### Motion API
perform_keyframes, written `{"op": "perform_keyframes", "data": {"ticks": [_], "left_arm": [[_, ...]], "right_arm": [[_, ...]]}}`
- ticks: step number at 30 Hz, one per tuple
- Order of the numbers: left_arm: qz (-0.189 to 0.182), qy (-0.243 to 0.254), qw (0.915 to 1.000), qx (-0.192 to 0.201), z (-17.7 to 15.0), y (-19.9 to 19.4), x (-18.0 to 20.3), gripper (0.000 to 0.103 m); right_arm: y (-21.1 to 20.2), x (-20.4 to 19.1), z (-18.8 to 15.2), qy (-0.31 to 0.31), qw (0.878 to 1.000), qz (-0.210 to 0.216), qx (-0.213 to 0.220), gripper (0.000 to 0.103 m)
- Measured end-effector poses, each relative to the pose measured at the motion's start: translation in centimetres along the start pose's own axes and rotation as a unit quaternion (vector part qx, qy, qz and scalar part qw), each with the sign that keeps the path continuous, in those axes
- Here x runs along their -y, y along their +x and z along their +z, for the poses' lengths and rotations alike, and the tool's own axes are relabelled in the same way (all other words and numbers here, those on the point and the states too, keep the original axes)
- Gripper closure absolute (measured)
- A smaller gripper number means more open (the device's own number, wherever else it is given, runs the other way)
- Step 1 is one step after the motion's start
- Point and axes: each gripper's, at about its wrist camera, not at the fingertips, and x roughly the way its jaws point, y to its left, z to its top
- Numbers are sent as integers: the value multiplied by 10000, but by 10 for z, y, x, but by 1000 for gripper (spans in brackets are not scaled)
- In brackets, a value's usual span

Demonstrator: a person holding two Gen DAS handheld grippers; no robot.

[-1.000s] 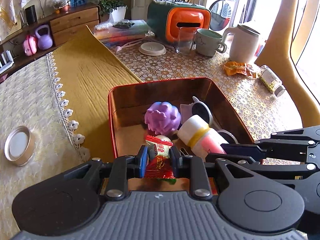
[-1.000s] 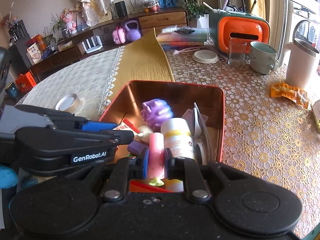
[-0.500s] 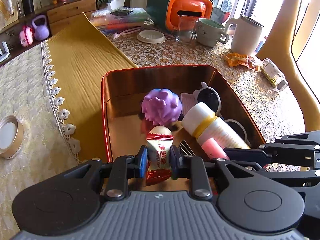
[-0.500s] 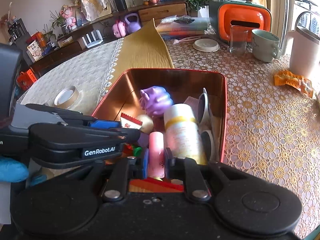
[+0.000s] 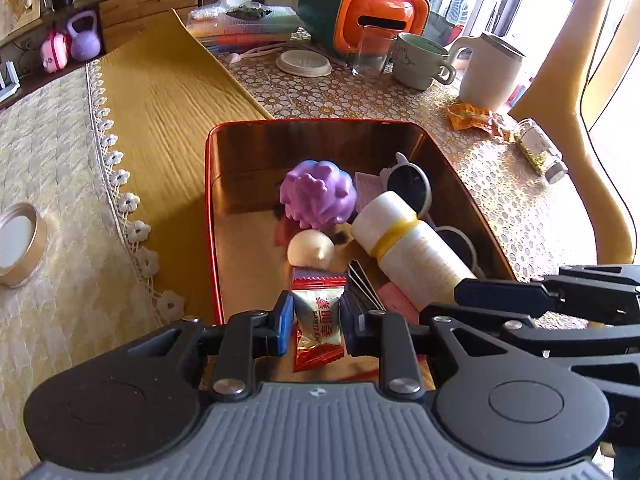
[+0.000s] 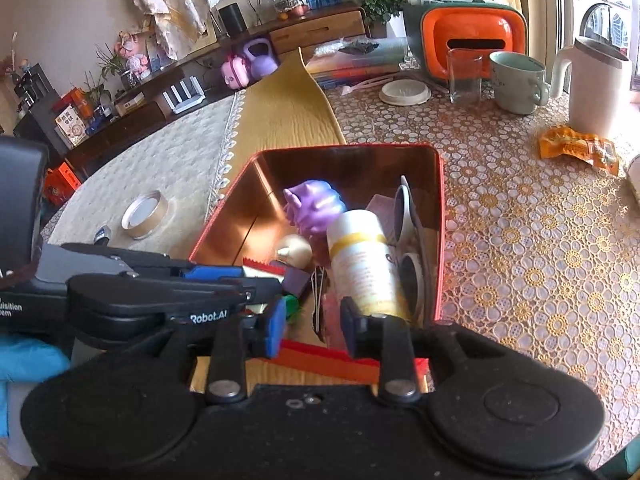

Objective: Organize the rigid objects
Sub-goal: 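Lower into the tin and open both tools to release packet and cylinder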

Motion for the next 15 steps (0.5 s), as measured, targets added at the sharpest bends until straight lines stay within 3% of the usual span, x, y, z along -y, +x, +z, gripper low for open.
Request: {"op": "perform_keyframes", "data": {"ticks": [4,7,15], "left_arm": [[-20,-13,10000,11,-4,-6,2,70],[-23,-10,10000,81,-6,-12,3,48],[-18,113,9996,268,-13,-35,5,42]], "right_arm": [[-8,1,-1,42,10000,-2,55,69],[-15,2,-3,78,9999,-12,110,67],[-33,-1,-5,76,9997,1,217,63]]}}
